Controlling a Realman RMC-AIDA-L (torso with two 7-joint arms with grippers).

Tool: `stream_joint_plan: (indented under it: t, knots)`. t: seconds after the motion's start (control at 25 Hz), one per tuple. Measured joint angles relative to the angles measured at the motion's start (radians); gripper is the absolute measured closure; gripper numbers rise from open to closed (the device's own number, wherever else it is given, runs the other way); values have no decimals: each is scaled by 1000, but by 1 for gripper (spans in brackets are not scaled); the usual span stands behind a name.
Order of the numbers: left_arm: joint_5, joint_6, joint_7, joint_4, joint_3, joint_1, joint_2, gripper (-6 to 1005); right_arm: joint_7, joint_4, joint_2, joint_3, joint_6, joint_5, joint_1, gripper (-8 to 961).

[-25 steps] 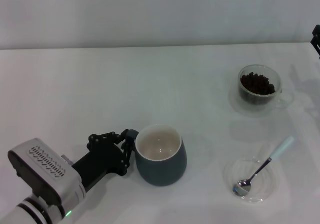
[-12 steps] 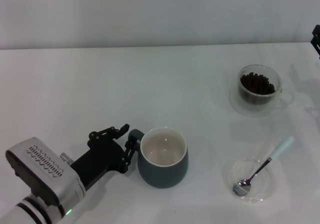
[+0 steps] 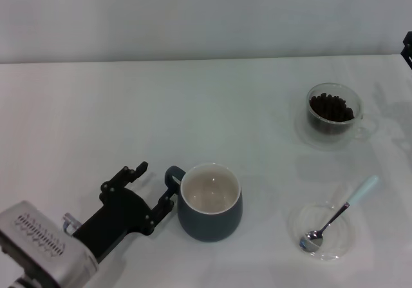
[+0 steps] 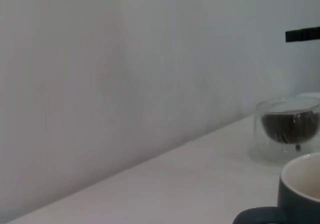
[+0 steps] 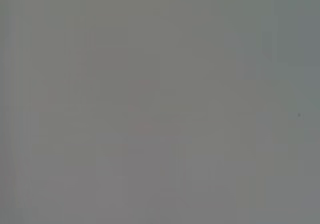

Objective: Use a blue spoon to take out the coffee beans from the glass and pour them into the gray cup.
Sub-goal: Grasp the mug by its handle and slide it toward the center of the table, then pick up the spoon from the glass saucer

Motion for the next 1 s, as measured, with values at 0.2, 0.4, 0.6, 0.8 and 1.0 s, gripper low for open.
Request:
stream_joint_plan:
  t: [0.2,0.4,0.6,0.8,1.0]
  knots:
    - [-3,42,12,-1,-2,38,2,397,0,-6,0,0,0,3,0,185]
    - [-26,121,5,-6,-3,83,5,343,0,-3,1,5,0,3,0,184]
    - [-43,195,5,-9,-4,127,5,345,1,-6,1,9,0,3,-12,184]
    - [-140,279,1,-10,-4,171,4,353,142,-7,-3,2,-14,-2,-32,185]
    - [-267,328,-28,-12,-4,193,5,357,392,-21,-29,-22,-89,-46,-107,185]
